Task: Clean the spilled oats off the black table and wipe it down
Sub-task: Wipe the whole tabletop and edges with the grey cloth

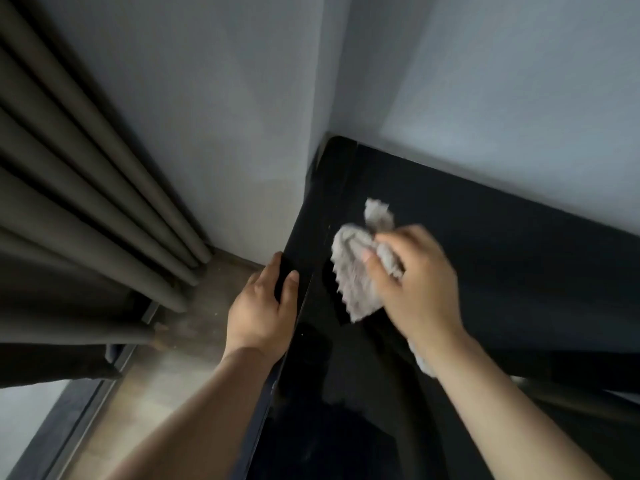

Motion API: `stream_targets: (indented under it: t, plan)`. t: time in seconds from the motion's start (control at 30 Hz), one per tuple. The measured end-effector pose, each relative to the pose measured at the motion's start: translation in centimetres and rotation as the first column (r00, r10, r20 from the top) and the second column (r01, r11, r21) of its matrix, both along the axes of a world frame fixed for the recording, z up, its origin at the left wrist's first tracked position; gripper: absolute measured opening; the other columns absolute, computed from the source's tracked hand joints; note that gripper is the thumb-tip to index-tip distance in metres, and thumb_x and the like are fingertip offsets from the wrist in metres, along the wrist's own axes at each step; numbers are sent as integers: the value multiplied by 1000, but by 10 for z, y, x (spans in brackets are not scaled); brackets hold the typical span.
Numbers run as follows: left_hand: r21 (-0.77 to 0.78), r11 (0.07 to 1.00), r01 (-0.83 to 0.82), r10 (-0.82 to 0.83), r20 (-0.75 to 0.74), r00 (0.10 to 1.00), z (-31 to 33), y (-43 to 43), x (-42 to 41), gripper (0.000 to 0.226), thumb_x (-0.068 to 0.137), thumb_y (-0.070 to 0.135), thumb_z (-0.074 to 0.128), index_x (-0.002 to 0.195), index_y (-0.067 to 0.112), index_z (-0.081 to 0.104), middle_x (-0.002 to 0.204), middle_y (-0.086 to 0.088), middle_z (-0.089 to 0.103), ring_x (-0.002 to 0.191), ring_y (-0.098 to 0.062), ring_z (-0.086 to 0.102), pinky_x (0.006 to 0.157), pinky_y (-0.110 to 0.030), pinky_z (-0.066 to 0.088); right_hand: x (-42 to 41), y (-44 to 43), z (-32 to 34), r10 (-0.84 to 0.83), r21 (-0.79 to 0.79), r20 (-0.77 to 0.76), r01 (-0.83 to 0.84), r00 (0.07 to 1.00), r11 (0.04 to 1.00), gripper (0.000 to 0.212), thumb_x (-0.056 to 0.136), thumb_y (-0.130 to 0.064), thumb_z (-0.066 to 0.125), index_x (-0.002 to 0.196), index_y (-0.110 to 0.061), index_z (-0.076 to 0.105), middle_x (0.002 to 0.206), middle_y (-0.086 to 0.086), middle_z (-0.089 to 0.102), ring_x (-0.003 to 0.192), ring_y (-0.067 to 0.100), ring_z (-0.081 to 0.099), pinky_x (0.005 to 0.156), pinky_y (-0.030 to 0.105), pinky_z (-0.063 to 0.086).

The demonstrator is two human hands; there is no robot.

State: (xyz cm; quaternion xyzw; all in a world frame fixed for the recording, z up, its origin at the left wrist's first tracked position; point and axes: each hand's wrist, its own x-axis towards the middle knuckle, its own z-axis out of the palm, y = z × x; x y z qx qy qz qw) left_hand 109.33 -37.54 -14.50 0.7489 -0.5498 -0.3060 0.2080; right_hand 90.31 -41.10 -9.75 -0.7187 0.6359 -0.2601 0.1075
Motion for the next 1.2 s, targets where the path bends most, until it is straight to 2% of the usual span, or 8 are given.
stream_targets:
  t: [0.2, 0.37, 0.57, 0.67, 0.77, 0.97, 1.1, 1.2]
  plan:
    - [-8, 1000, -23, 23, -68, 997, 2, 1, 2, 51, 99, 44, 37, 145, 25, 37, 138, -2, 52, 127, -19, 46, 88, -21, 32, 36, -48, -28, -225, 47, -263, 245, 938, 968, 56, 92, -63, 39, 124, -23, 61, 124, 4, 55, 112, 30, 49, 87, 40, 41]
    - [-30, 994, -108, 95, -282, 955, 2, 13, 14, 40, 99, 35, 43, 136, 24, 52, 134, 5, 57, 123, -7, 49, 89, -8, 30, 60, -7, -45, -230, -162, -160, 204, 960, 965, 29, 94, -43, 50, 89, -19, 66, 90, 1, 61, 80, 21, 54, 58, 28, 33]
    - [-31, 993, -113, 91, -397, 913, 3, 91, 52, 25, 96, 30, 50, 114, 30, 67, 98, 26, 64, 91, 16, 55, 74, 3, 34, 72, 112, -29, -5, -19, -73, 4, 997, 1000, 15, 87, -34, 60, 80, -21, 61, 82, -10, 55, 71, 9, 48, 61, 21, 37]
    - [-1, 998, -68, 62, -401, 914, -2, 120, 55, 31, 95, 31, 53, 125, 31, 60, 112, 18, 60, 98, 20, 51, 78, 5, 32, 69, 157, -11, 44, 115, 115, -57, 992, 992, 16, 86, -36, 62, 79, -21, 64, 80, -13, 57, 70, 7, 56, 58, 21, 44]
    - [0, 997, -77, 71, -377, 924, -8, 136, 52, 40, 95, 36, 50, 133, 29, 53, 124, 14, 57, 110, 10, 50, 87, 1, 32, 58, 145, 4, -81, 66, 218, 68, 973, 996, 16, 87, -34, 62, 85, -19, 67, 86, -10, 59, 80, 12, 59, 66, 31, 48]
    - [3, 995, -96, 90, -377, 922, -6, 136, 50, 42, 95, 40, 50, 135, 28, 52, 128, 12, 55, 116, -1, 51, 94, -10, 34, 57, 57, -23, -391, 76, -127, 402, 911, 912, 27, 95, -37, 52, 115, -23, 63, 113, 3, 58, 106, 25, 53, 75, 34, 37]
    - [33, 992, -119, 122, -404, 907, -3, 136, 49, 39, 94, 38, 51, 132, 27, 55, 122, 13, 59, 109, 5, 54, 90, -7, 36, 81, 117, -36, -305, -15, -132, 306, 943, 952, 19, 91, -34, 57, 100, -20, 65, 99, 1, 60, 88, 22, 55, 66, 29, 35]
    - [50, 979, -199, 200, -453, 869, 6, 140, 53, 27, 96, 25, 52, 119, 18, 64, 91, 24, 61, 81, 25, 51, 70, 6, 32, 89, 186, -30, -128, 49, -64, 131, 990, 990, 19, 90, -36, 55, 97, -22, 65, 94, -8, 58, 82, 12, 52, 67, 23, 39]
